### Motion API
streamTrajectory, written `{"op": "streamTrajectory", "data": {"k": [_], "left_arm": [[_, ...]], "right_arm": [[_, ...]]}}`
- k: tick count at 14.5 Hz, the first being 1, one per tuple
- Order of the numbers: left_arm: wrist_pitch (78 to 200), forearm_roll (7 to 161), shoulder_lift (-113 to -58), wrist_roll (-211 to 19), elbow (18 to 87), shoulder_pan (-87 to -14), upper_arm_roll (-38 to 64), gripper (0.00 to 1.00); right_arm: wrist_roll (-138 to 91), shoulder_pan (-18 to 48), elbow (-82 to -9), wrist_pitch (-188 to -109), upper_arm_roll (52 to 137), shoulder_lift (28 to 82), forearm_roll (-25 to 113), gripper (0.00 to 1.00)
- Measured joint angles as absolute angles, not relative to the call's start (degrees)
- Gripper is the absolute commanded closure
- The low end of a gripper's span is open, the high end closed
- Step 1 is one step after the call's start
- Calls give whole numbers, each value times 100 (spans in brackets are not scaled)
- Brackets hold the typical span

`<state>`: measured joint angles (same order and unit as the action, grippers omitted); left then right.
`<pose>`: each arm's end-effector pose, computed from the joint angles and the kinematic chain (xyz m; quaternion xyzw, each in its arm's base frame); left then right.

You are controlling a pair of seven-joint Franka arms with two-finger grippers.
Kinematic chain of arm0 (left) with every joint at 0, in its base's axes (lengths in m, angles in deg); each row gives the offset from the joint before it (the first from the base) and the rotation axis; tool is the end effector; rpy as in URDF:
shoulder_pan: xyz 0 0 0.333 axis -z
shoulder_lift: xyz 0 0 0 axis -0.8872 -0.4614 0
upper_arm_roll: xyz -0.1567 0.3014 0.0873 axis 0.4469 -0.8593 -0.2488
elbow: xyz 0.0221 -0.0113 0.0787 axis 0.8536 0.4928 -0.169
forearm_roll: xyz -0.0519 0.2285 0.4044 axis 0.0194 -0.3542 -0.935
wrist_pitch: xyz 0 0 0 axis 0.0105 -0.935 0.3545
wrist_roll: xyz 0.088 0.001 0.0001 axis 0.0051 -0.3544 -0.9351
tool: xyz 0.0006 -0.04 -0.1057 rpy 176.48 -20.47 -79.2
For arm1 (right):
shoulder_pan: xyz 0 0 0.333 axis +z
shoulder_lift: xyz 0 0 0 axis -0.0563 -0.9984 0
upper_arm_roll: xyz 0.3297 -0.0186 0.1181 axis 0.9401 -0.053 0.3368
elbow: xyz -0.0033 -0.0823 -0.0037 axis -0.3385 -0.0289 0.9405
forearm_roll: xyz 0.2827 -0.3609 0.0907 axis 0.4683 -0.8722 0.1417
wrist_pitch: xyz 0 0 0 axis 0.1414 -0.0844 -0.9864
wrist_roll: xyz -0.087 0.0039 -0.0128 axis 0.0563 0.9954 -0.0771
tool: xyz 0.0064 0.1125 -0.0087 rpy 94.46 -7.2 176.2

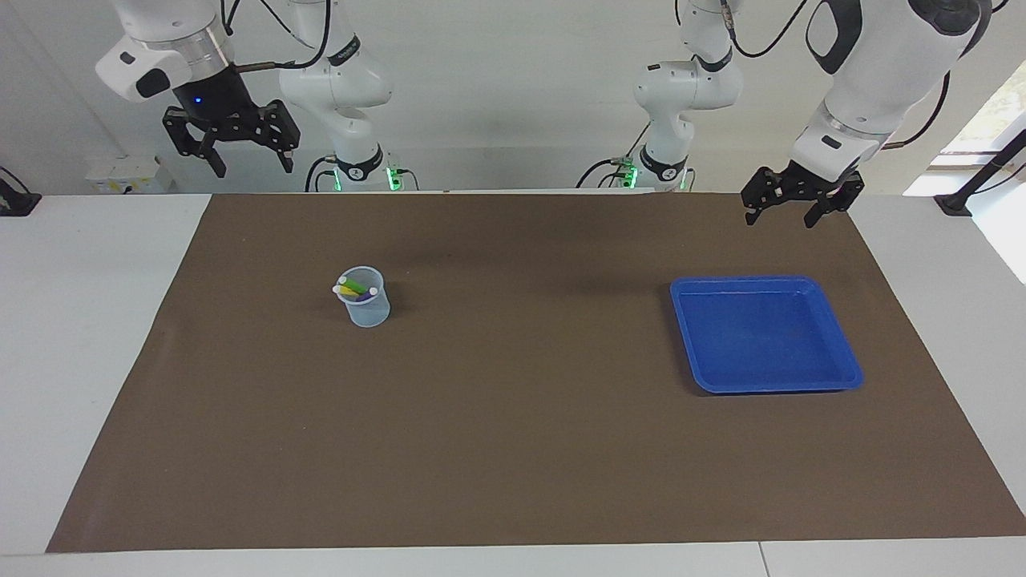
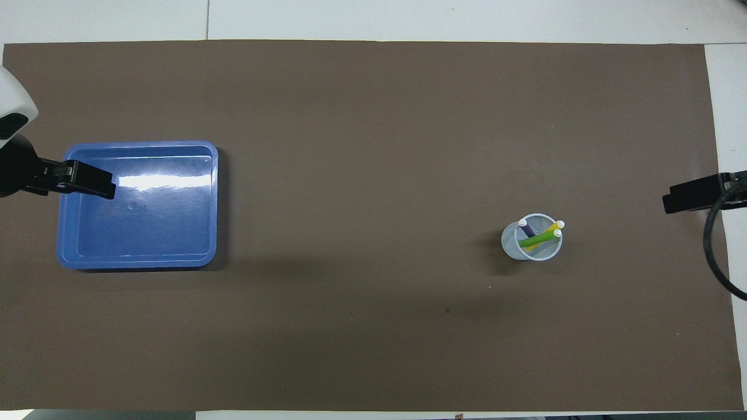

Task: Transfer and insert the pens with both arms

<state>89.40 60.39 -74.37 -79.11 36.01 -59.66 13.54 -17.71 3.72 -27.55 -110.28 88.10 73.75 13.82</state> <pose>0.6149 -0.0712 0.6364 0.9973 -0.0674 -0.0278 0.0083 0.5866 0.0151 0.7175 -0.9992 -0.0307 0.0265 0.0040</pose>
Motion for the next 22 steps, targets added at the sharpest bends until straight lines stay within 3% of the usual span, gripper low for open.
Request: {"op": "streamTrajectory", "data": {"k": [9, 22], "left_arm": [[8682, 6071, -7427, -8133, 3541, -5609, 1216, 0], [8660, 6071, -7441, -8158, 3484, -5582, 1128, 0]], "right_arm": [[-1714, 552, -2665, -11008, 8348, 7141, 1370, 0], [-1709, 382, -2642, -11003, 8501, 7107, 1371, 0]]}}
